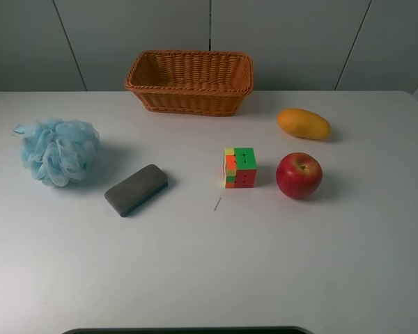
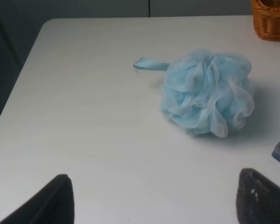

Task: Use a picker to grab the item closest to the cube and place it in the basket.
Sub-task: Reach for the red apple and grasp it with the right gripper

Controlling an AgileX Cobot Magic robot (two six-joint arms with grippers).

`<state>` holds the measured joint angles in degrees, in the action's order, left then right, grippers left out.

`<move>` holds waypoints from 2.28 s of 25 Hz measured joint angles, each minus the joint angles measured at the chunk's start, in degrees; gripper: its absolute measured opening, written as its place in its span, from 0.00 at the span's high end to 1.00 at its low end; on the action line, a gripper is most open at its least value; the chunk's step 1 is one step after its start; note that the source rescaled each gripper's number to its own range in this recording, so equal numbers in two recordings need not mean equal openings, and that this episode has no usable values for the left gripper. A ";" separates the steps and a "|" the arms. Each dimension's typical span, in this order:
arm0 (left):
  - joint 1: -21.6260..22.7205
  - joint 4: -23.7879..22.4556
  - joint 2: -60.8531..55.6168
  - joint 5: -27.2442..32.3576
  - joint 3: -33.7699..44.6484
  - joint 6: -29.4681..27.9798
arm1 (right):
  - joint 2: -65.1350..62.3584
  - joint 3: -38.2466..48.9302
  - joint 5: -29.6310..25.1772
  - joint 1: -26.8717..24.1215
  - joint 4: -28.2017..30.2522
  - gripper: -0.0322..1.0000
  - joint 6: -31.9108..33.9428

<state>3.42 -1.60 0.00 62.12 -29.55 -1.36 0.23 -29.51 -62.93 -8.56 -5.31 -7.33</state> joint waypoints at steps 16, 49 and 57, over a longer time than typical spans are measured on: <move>0.00 0.00 0.00 0.00 0.00 0.00 | 0.63 -0.23 0.10 0.00 -0.14 0.00 0.00; 0.00 0.00 0.00 0.00 0.00 0.11 | 90.32 -27.86 13.16 20.80 -3.04 0.00 -22.55; 0.00 0.00 0.00 0.00 0.00 0.11 | 96.91 -27.86 16.53 23.13 -0.96 0.00 -23.19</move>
<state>3.42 -1.60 0.00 62.12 -29.55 -1.25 97.14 -57.37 -46.40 14.57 -6.27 -30.52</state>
